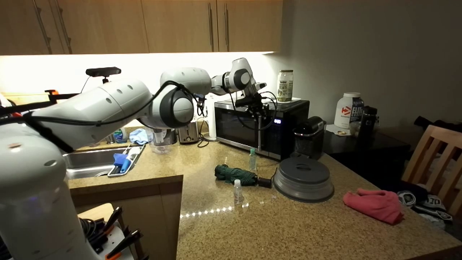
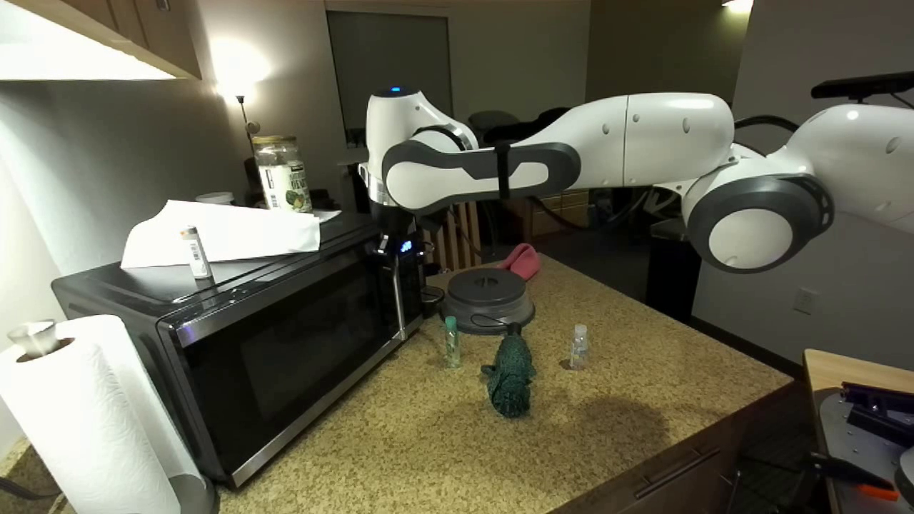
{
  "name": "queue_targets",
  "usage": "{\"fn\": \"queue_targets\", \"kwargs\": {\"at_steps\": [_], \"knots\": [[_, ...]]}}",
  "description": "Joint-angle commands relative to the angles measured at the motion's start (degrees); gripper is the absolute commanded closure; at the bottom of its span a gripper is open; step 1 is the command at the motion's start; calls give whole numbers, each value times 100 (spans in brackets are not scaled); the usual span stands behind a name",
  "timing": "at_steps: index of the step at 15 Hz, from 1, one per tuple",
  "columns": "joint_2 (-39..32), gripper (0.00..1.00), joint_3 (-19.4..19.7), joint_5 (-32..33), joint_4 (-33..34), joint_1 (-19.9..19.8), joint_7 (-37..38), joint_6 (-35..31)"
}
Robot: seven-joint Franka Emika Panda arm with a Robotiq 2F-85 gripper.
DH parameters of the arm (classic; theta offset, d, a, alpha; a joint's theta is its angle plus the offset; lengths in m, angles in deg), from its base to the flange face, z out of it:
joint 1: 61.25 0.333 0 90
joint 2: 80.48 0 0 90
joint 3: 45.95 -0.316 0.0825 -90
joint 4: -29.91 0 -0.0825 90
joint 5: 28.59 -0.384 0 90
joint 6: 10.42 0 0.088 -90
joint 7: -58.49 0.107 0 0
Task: Open the microwave
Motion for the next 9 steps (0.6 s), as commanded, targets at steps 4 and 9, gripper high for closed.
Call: {"fn": "queue_targets", "kwargs": {"at_steps": [4,9], "knots": [[80,87,-187,-156,-8,103,11,573],[-27,87,-275,-181,80,155,-113,522]]}}
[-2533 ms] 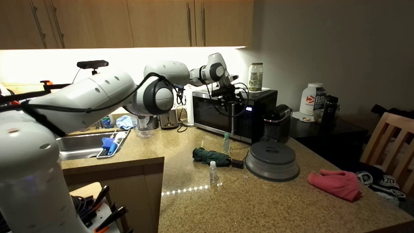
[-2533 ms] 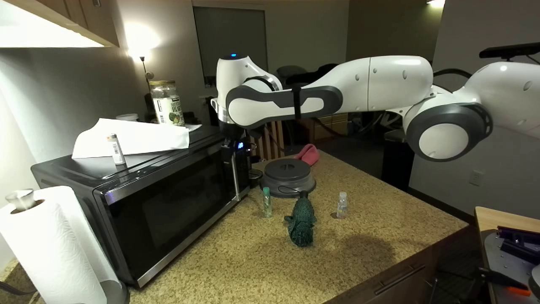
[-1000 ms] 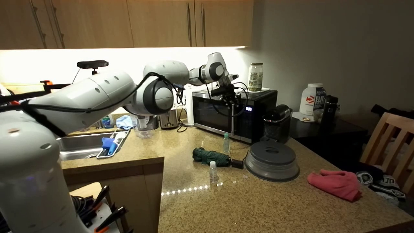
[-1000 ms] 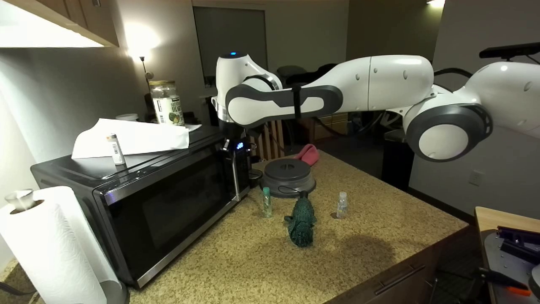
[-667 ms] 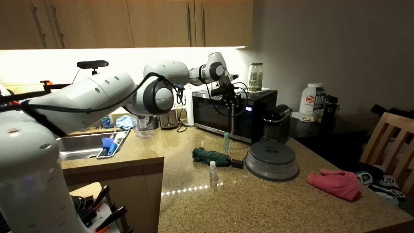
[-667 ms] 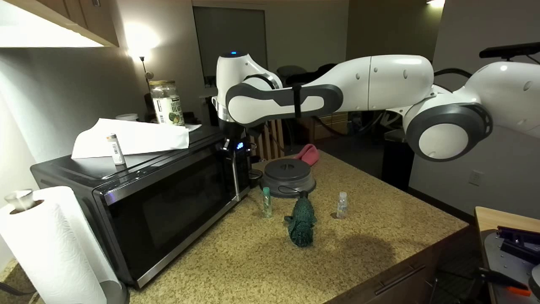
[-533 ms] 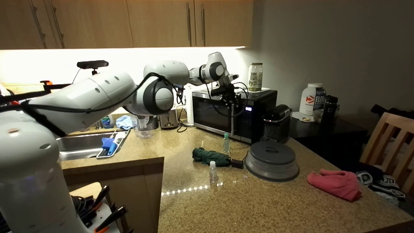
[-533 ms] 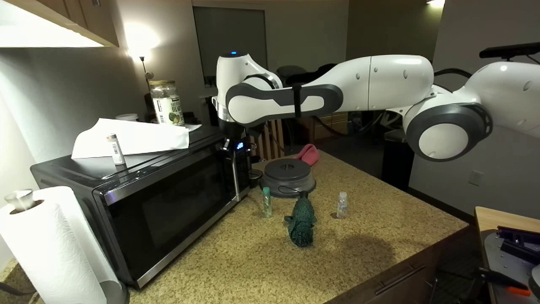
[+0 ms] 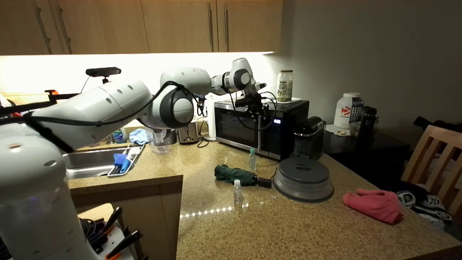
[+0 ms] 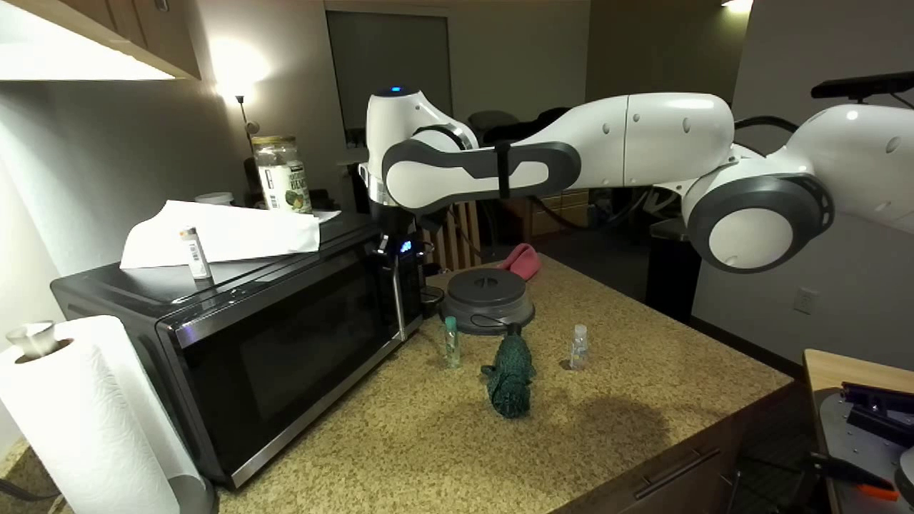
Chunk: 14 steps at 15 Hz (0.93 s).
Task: Open the microwave
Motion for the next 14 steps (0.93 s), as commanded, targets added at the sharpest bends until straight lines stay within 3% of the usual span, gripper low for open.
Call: {"fn": "queue_targets", "kwargs": {"at_steps": [1,2,3,14], "knots": [[-57,87,-231,-176,94,197,-55,502],[-198,87,-440,-5,332,167,51,598],[-123,88,-468,12,168,218,92,512],[-103,87,-435,-205,113,229,-108,474]]}}
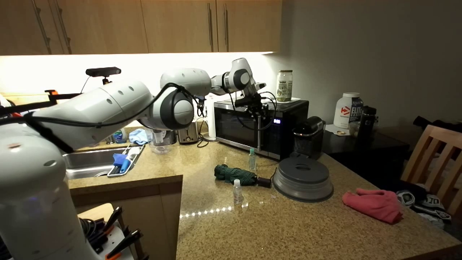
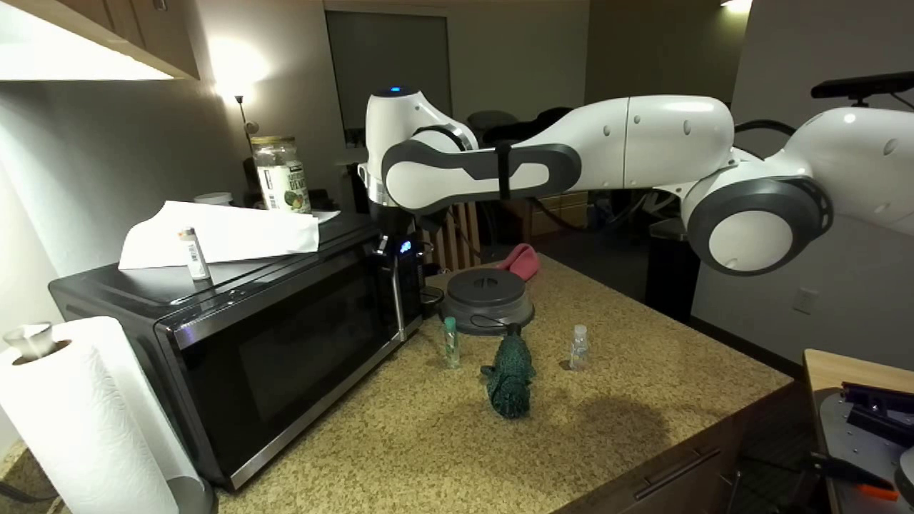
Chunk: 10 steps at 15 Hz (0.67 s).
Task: Open the microwave
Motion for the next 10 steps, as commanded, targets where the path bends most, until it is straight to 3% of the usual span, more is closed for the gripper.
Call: {"fn": "queue_targets", "kwargs": {"at_steps": [1,10], "knots": [[-45,87,-352,-286,0,232,-121,445],[-45,87,-408,-342,2,265,-14,327]]}}
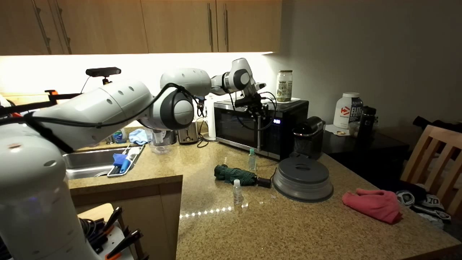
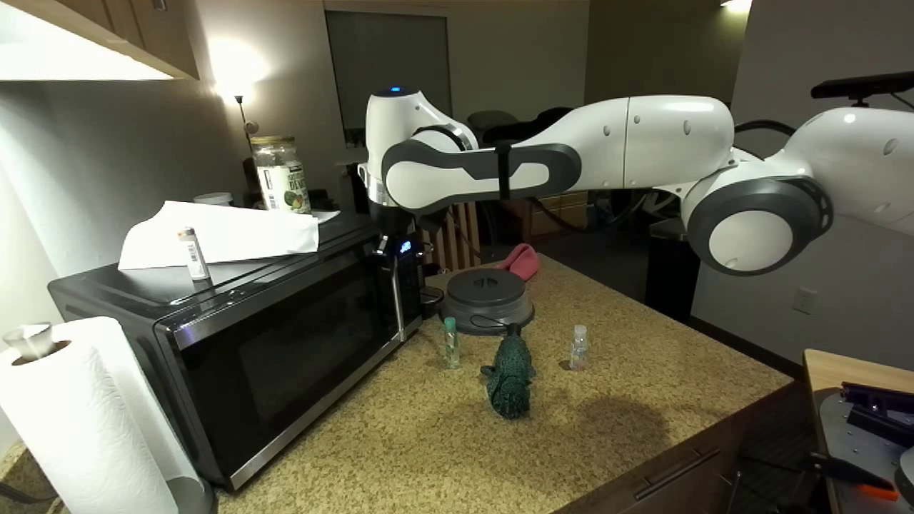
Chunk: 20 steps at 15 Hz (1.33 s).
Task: Open the microwave
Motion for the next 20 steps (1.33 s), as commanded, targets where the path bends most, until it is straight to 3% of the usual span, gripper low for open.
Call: {"fn": "queue_targets", "kwargs": {"at_steps": [1,9,12,13,16,20], "knots": [[-41,87,-396,-337,0,270,-3,340],[-27,88,-364,-275,1,308,-143,403],[-28,85,-141,-43,3,417,-70,370],[-39,43,-81,10,3,459,-90,297],[-36,31,-109,369,-139,605,-108,200],[-116,5,-106,679,-205,628,-175,227]]}}
